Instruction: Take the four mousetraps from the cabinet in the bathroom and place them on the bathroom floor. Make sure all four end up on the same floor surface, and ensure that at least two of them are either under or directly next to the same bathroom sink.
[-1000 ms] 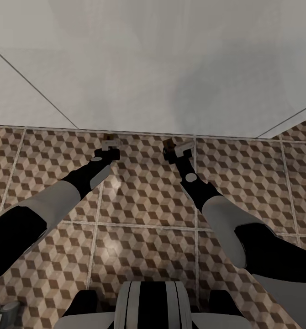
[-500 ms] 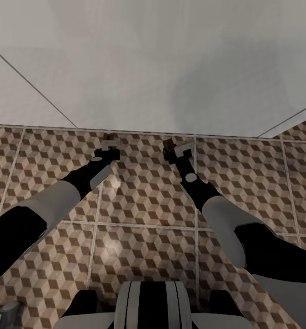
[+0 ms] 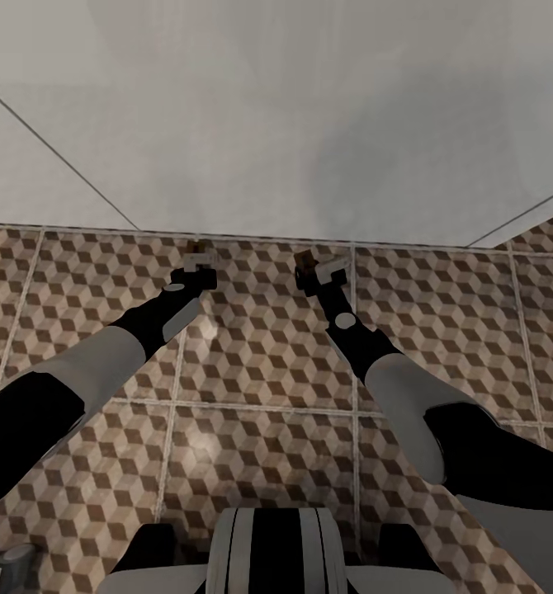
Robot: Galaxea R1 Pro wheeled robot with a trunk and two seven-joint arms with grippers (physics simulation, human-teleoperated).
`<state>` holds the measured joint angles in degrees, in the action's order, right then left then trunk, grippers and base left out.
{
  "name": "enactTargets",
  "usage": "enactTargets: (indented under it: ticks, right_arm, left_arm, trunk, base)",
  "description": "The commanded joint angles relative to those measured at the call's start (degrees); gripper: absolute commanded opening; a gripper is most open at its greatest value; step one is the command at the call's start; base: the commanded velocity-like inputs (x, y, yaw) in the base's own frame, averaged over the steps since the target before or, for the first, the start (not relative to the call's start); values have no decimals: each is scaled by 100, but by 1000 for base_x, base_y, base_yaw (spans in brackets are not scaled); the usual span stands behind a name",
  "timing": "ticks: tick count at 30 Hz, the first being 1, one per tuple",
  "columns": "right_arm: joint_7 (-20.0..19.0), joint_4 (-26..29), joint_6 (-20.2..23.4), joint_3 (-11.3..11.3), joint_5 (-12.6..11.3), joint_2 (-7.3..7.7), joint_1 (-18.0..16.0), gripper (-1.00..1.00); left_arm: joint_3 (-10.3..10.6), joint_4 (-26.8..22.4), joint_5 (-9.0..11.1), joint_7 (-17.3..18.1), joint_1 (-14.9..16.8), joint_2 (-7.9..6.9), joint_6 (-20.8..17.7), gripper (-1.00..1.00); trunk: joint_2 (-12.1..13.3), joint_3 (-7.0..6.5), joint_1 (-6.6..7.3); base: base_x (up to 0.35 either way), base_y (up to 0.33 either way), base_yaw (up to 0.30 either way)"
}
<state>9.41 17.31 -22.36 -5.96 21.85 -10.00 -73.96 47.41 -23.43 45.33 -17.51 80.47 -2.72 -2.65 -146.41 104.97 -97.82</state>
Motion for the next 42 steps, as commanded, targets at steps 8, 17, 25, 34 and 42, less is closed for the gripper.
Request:
enactTargets:
  ticks: [8,17,25,34,42]
  right_arm:
    - [43,-8,-6,-19,42,0,-4,-100]
    - [43,-8,-6,-23,45,0,-4,-100]
    - [43,-8,-6,-19,43,0,-4,-100]
    - [43,-12,-6,-19,47,0,-3,-100]
    - [43,-17,-6,-19,47,0,4,-100]
  left_arm:
    - [50,-21,10,-68,4,-9,-34,-100]
    - [49,-21,10,-68,4,-9,-34,-100]
    - [49,-21,10,-68,4,-9,-34,-100]
    - [49,-21,10,-68,-5,-9,-34,-100]
    - [49,-21,10,-68,-5,-9,-34,-100]
  trunk:
    - [-12,3,-20]
    - [-24,3,-43]
    - [-35,3,-64]
    - [-47,3,-87]
    - [-57,3,-108]
  base:
    - [0,0,0]
    - [0,0,0]
    - [0,0,0]
    - [0,0,0]
    - [0,0,0]
